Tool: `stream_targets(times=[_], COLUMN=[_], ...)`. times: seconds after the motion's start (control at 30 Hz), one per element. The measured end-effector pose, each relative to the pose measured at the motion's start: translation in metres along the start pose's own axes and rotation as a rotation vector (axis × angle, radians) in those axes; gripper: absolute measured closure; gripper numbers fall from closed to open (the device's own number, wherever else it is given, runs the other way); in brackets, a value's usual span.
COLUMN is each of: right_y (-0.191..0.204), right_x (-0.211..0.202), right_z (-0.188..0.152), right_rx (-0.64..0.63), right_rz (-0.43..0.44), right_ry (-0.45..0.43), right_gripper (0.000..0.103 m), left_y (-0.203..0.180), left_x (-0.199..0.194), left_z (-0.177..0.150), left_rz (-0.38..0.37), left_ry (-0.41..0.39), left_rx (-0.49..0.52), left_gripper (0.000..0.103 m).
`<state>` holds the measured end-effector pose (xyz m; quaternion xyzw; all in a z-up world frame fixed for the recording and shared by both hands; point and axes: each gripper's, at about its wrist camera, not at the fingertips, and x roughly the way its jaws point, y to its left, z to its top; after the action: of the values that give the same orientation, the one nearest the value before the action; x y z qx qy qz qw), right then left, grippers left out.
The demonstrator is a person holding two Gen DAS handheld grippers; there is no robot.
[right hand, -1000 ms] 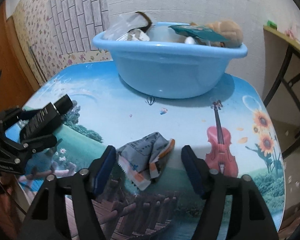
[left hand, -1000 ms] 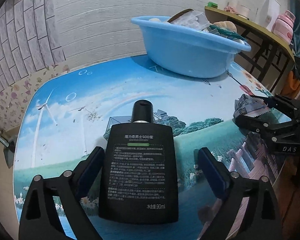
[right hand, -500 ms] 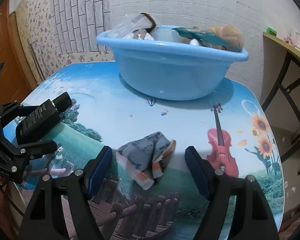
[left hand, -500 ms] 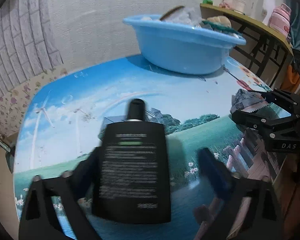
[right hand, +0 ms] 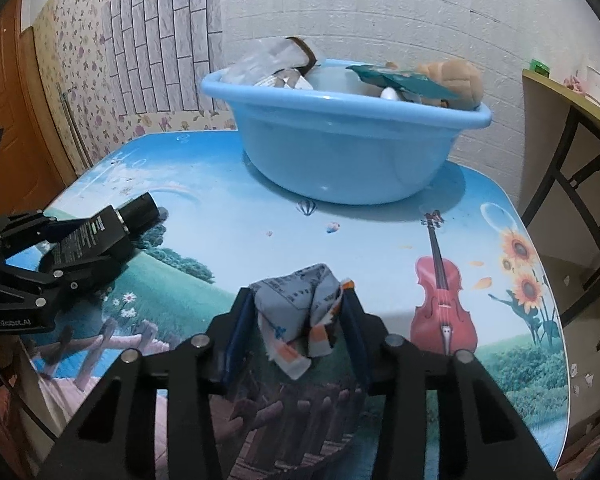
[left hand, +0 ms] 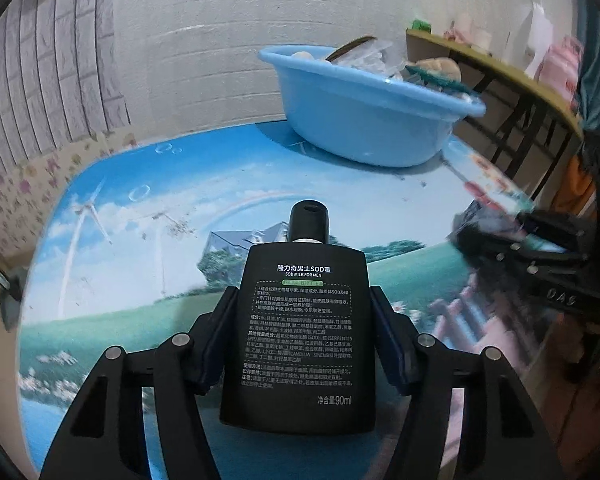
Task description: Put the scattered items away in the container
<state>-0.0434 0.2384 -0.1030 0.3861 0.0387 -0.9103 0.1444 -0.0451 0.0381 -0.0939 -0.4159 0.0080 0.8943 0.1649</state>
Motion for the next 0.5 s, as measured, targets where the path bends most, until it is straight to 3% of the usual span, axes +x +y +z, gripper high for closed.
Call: stream_targets(times=[0.1, 0.23, 0.37, 0.5], right_y=[-0.005, -0.007, -0.006, -0.005], right_x=[-0.005, -0.016, -0.031, -0.047], right_z=[0.001, 0.005, 0.011, 0.022], right_rx=[0.026, 0.033, 0.033, 0.034], right_rz=[0.036, 0.063, 0.083, 0.095], right_ry=[-0.008, -0.049, -0.094, -0.140], right_gripper=[0.066, 0.066, 0.066, 0.066], left_y=[-0.004, -0.007, -0.018, -0.023], left_x=[-0.005, -0.020, -0.037, -0.047], left_z=[0.001, 0.010, 0.021, 0.035], left_rz=[0.016, -0.027, -0.003, -0.024], left_ry=[-0.014, -0.060, -0.115, -0.142], left_rx=[0.003, -0.025, 0.014, 0.021], left_gripper=[0.041, 0.041, 0.041, 0.041])
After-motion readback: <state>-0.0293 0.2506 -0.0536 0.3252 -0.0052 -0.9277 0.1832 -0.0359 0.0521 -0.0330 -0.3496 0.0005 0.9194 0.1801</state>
